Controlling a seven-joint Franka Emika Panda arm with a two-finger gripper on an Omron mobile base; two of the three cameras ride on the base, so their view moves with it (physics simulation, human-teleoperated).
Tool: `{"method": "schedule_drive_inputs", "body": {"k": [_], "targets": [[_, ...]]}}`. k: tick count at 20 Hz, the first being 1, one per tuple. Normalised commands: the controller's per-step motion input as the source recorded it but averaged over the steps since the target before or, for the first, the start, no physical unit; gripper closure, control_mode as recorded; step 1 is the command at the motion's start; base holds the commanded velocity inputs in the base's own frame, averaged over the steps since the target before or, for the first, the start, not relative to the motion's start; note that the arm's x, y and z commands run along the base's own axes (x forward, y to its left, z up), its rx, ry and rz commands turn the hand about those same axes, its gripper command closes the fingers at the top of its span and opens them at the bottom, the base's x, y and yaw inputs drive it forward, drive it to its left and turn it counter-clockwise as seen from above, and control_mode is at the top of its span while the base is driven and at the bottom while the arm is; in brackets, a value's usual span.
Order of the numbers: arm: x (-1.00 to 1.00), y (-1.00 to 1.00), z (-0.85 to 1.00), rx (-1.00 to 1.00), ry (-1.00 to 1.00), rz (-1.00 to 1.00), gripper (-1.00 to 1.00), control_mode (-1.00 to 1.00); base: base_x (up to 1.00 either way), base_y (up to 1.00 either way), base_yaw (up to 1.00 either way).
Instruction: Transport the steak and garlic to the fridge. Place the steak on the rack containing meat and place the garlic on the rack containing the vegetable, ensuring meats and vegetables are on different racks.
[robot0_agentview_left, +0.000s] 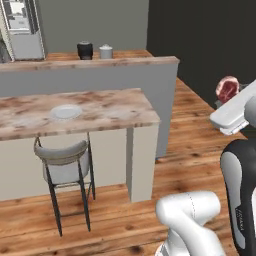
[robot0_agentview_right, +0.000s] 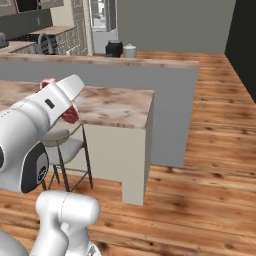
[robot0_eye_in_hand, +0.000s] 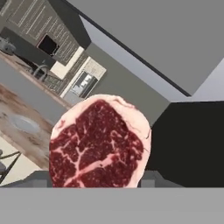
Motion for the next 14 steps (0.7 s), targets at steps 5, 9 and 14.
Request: {"method": "schedule_drive_inputs", "body": {"k": [5, 9, 14], "targets": [[0.00, 0.00, 0.00, 0.00, 0.00, 0.00, 1.00, 1.00, 0.01, -1.00, 0.00], [0.00, 0.00, 0.00, 0.00, 0.00, 0.00, 1.00, 1.00, 0.35, -1.00, 0.00], [0.00, 0.00, 0.00, 0.00, 0.00, 0.00, 1.00, 1.00, 0.86, -1.00, 0.01]]}}
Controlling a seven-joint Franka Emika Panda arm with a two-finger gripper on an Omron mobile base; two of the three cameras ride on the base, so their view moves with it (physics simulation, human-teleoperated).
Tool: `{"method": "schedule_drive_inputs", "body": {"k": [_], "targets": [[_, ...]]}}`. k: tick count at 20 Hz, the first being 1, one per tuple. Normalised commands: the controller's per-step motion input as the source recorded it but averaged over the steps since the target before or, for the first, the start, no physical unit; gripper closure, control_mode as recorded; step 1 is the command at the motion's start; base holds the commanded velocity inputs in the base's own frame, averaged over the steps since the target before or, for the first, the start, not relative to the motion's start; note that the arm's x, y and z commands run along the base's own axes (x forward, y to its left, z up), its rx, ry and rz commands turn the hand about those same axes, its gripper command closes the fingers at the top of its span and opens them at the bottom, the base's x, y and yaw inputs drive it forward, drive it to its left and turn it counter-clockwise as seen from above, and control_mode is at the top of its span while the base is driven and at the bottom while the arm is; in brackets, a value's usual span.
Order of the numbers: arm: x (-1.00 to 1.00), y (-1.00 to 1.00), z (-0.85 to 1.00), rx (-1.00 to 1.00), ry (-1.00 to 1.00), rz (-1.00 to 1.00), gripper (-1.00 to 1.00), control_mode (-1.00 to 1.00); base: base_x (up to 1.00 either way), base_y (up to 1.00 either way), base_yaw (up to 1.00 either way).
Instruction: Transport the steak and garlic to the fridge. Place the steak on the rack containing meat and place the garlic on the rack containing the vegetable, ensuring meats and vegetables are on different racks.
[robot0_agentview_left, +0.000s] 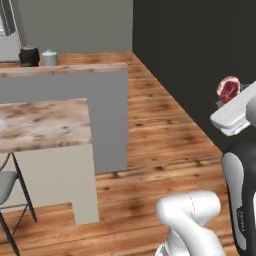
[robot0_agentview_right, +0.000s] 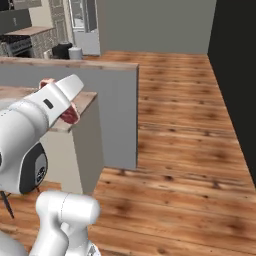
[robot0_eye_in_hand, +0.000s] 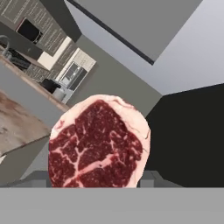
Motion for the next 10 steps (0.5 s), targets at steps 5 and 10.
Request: {"method": "schedule_drive_inputs", "body": {"k": [5, 10], "targets": [[0.00, 0.00, 0.00, 0.00, 0.00, 0.00, 1.00, 1.00, 1.00, -1.00, 0.03], [0.00, 0.00, 0.00, 0.00, 0.00, 0.00, 1.00, 1.00, 1.00, -0.98, 0.05]]}}
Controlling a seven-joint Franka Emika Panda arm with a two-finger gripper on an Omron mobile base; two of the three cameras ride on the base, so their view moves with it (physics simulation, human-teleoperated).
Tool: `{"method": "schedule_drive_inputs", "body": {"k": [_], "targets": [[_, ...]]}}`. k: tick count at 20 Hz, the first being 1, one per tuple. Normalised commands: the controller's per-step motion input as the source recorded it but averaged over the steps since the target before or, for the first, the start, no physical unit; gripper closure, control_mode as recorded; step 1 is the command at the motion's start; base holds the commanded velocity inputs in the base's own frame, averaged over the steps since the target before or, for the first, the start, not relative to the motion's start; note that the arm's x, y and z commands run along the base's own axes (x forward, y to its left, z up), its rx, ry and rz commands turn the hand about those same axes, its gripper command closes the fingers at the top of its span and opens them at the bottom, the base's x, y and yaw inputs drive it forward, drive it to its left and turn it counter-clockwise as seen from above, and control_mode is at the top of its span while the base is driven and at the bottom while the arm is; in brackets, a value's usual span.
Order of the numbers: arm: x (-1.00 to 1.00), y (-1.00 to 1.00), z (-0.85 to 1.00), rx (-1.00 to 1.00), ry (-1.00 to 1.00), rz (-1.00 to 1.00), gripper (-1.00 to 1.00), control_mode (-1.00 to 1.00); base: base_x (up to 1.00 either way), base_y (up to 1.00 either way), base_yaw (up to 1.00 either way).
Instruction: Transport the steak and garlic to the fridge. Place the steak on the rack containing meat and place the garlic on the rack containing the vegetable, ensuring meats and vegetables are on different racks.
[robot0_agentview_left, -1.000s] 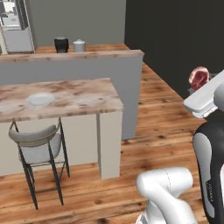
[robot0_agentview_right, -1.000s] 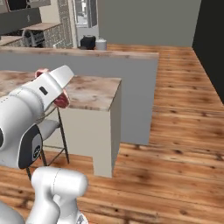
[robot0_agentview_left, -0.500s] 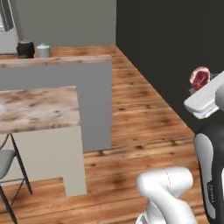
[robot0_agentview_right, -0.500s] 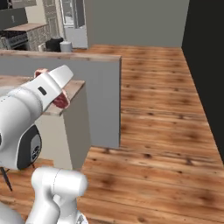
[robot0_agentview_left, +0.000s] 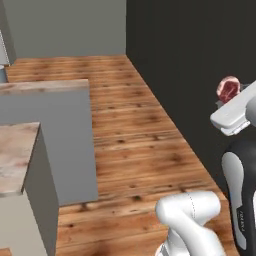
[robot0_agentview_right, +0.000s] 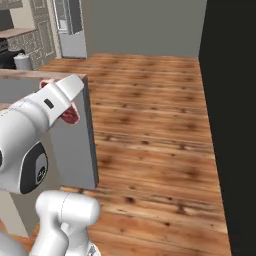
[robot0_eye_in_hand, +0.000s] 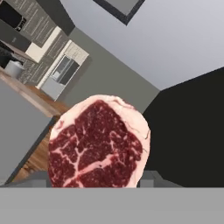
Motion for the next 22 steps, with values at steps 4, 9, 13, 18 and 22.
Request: {"method": "schedule_drive_inputs", "body": {"k": [4, 9, 13, 18, 22], "targets": [[0.00, 0.00, 0.00, 0.00, 0.00, 0.00, 1.00, 1.00, 1.00, -0.67, 0.09], [0.00, 0.00, 0.00, 0.00, 0.00, 0.00, 1.00, 1.00, 1.00, 0.08, 0.07], [0.00, 0.00, 0.00, 0.00, 0.00, 0.00, 1.00, 1.00, 1.00, 0.41, 0.06], [0.00, 0.00, 0.00, 0.00, 0.00, 0.00, 1.00, 1.00, 1.00, -0.01, 0.05], [0.00, 0.00, 0.00, 0.00, 0.00, 0.00, 1.00, 1.00, 1.00, -0.31, 0.09]]}}
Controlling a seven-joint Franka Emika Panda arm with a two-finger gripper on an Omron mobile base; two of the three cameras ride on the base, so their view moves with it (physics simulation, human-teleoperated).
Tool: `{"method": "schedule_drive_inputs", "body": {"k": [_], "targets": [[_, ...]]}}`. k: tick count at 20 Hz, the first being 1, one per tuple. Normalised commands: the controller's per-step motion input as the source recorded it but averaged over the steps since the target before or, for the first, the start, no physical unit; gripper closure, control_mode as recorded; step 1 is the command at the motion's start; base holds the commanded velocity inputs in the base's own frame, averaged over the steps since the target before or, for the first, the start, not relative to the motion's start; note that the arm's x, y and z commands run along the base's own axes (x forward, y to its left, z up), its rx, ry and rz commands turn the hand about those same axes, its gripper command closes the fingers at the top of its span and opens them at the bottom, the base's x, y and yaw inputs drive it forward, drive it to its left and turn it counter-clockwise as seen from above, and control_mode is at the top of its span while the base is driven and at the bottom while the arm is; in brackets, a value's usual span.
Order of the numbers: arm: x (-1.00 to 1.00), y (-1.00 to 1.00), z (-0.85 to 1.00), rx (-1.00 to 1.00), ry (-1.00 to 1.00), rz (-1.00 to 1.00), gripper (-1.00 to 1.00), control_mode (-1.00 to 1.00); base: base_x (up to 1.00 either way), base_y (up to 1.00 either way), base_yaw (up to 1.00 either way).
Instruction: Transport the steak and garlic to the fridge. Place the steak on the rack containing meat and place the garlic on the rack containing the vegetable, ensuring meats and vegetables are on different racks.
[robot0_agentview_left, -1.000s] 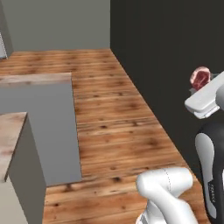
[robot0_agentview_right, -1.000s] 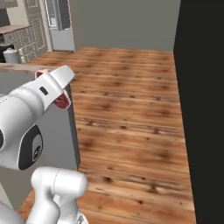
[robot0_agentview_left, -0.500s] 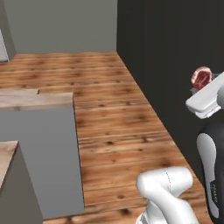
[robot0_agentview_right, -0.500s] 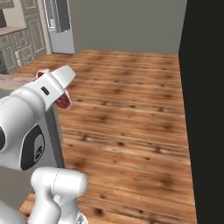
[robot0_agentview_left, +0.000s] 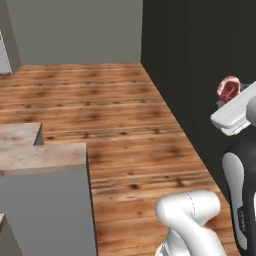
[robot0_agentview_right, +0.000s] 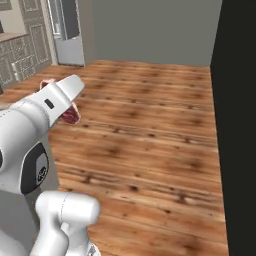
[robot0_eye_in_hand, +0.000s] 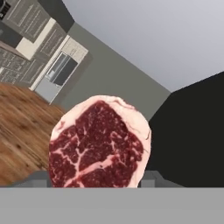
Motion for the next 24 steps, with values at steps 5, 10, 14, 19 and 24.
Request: {"method": "schedule_drive_inputs", "body": {"k": [5, 10, 14, 19, 24], "targets": [[0.00, 0.00, 0.00, 0.00, 0.00, 0.00, 1.00, 1.00, 1.00, -0.11, 0.14], [0.00, 0.00, 0.00, 0.00, 0.00, 0.00, 1.00, 1.00, 1.00, 0.00, 0.21], [0.00, 0.00, 0.00, 0.00, 0.00, 0.00, 1.00, 1.00, 1.00, 0.00, 0.21], [0.00, 0.00, 0.00, 0.00, 0.00, 0.00, 1.00, 1.00, 1.00, 0.05, 0.19], [0.00, 0.00, 0.00, 0.00, 0.00, 0.00, 1.00, 1.00, 1.00, 0.30, 0.18]]}}
